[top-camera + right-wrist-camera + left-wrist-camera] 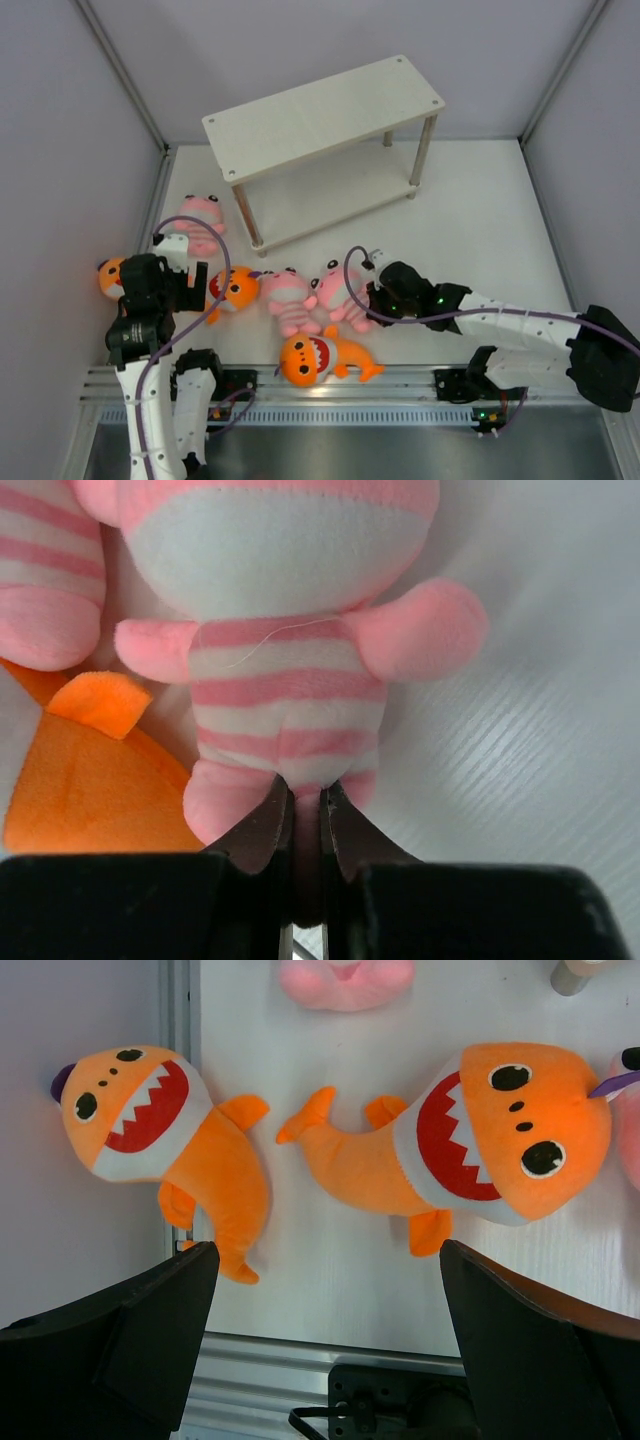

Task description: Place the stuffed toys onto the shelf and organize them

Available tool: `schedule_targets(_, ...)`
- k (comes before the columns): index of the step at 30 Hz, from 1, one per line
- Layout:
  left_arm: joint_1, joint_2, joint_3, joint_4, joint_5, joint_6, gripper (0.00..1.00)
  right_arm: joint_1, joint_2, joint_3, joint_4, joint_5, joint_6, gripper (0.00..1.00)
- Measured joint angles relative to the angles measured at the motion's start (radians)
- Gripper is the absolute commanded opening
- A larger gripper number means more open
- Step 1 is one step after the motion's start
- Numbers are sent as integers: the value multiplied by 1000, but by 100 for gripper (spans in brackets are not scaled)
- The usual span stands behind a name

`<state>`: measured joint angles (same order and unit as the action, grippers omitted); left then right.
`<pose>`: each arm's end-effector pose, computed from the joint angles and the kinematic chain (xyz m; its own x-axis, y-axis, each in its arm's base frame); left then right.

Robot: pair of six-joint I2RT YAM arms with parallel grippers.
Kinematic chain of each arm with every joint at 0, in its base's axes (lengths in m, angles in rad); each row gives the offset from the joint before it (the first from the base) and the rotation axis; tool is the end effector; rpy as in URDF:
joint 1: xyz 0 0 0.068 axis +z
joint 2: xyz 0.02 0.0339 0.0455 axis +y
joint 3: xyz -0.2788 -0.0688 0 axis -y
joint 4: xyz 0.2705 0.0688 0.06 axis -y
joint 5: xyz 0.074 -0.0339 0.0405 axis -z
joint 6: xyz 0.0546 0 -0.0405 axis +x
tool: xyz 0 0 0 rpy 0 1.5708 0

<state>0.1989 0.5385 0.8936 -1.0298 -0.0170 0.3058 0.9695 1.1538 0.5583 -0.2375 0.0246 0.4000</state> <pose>0.1114 0.0234 0.3265 -0.6473 0.1766 -0.7415 -0.0165 0.9693 0.2452 0.1432 0.2064 0.1712 -0.7029 -0.3365 -0.6266 -0.5876 0.7711 0.2452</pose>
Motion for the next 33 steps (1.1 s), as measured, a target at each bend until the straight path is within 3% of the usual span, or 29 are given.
schedule_targets(5,0,-6,0,-3,1,1,98,2,-108,150,-185,43,-60,0)
schedule_targets(13,0,-7,0,-3,2,8,99,-11,-89,794,-419,114,-219,0)
schedule_targets(16,0,-7,0,-3,2,9,99,-71,-3,1041,-483,98,-277,0)
schedule_targets(19,0,-16,0,-4,3,9,99,-208,116,1253,-527,31,-322,0)
schedule_targets(25,1,-42,0,-4,5,10,99,-448,484,1710,-607,-98,-387,0)
schedule_targets(33,2,-63,-6,-5,4,10,99,-652,711,1773,-602,-292,-322,3)
